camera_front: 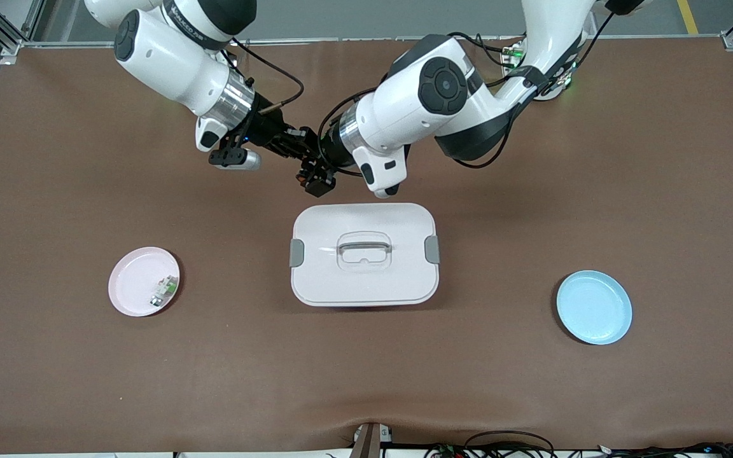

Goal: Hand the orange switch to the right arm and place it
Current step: 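Close the right gripper on the orange switch beside the left gripper, then open the left gripper and carry the switch toward the pink plate with the right gripper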

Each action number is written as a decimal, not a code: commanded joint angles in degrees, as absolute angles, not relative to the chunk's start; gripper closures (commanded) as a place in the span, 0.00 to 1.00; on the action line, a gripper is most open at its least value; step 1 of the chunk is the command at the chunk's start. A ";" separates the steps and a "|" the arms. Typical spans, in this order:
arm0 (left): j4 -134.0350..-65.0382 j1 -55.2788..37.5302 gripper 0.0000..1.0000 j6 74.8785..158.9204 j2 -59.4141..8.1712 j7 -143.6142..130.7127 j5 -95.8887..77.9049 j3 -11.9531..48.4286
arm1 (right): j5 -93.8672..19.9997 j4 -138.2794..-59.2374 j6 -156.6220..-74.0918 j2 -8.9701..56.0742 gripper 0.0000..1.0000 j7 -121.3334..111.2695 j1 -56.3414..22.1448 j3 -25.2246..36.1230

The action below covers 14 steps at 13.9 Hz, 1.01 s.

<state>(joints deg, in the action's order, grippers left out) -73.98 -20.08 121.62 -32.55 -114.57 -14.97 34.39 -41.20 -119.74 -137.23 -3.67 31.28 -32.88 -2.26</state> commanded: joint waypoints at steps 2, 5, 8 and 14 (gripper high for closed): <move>-72.95 -20.22 0.00 121.82 -32.70 -114.96 -15.64 34.19 | -42.28 -120.67 -138.25 -4.48 1.00 31.73 -33.84 -1.76; -73.04 -20.04 0.00 121.82 -32.61 -114.70 -15.64 34.19 | -41.67 -120.67 -137.55 -4.48 1.00 28.50 -33.84 -1.67; -73.04 -19.86 0.00 121.82 -32.43 -114.79 -15.64 34.19 | -40.88 -120.59 -136.41 -4.48 1.00 14.98 -33.40 -1.50; -73.21 -19.25 0.00 121.38 -32.17 -114.26 -15.29 34.10 | -21.30 -117.08 -125.71 -4.39 1.00 -3.64 -27.97 -1.23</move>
